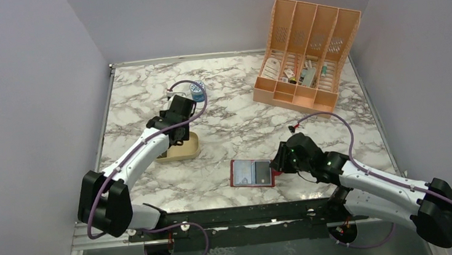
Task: Put the credit cards into the card holder
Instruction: Pick up the credit card from the storage box.
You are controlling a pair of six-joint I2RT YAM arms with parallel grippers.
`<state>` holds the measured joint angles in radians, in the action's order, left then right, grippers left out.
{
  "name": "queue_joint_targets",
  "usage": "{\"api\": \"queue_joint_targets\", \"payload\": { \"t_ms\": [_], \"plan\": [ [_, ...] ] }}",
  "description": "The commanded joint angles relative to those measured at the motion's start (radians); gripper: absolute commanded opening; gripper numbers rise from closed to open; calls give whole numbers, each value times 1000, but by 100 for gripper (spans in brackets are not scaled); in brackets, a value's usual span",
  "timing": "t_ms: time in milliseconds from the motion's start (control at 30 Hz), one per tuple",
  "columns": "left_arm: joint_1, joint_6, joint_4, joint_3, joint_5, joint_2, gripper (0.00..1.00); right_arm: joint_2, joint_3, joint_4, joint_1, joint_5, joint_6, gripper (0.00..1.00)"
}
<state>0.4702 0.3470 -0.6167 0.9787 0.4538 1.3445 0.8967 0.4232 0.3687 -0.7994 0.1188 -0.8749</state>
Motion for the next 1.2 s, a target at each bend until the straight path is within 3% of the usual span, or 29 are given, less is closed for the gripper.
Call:
{"api": "queue_joint_targets", "payload": {
  "t_ms": [0,767,1167],
  "plan": [
    [-44,-77,-28,19,98,57,51,-3,-1,9,-6,26,16,30],
    [-119,-170,-49,31,196,211,52,-23,-7,-3,-6,31,33,28],
    [-120,-171,-64,43,229,225,44,-35,-13,0,-6,35,39,28]
  ]
}}
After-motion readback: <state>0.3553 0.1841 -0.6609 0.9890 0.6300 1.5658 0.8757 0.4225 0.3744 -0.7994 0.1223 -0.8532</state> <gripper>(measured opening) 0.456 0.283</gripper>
